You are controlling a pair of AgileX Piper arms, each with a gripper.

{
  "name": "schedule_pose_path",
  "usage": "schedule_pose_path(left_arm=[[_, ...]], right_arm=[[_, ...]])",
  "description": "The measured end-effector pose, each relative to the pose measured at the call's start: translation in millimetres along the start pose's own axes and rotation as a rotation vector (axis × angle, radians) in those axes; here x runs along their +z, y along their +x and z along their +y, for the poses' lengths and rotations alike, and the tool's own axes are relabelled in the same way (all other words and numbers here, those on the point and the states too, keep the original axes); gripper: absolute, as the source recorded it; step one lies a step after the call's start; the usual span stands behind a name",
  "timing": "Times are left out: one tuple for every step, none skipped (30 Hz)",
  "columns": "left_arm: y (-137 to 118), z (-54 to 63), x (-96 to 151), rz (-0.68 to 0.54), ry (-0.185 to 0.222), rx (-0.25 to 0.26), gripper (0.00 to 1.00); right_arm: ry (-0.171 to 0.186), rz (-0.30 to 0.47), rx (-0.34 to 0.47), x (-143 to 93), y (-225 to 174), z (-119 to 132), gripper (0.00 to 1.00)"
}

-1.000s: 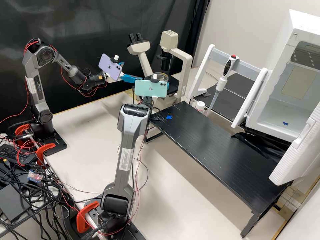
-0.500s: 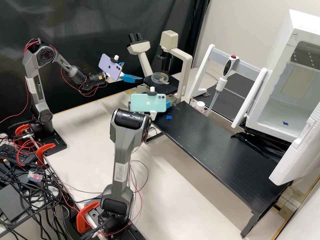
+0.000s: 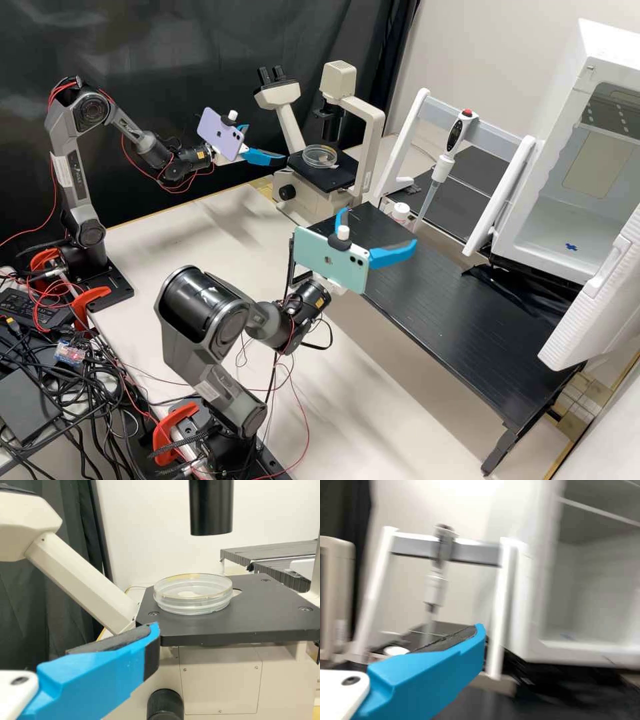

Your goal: Move the petri dish to the microscope

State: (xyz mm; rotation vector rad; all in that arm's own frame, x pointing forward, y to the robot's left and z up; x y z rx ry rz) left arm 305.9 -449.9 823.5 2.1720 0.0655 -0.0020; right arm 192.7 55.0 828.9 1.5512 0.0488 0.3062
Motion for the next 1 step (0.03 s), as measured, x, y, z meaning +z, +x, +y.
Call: schedule_pose_path(left_arm=[[0.0, 0.0, 0.0, 0.0, 0.0, 0.0, 1.0]], right_arm=[[0.01, -0.015, 0.007, 2.9, -0.6, 1.4, 1.0]])
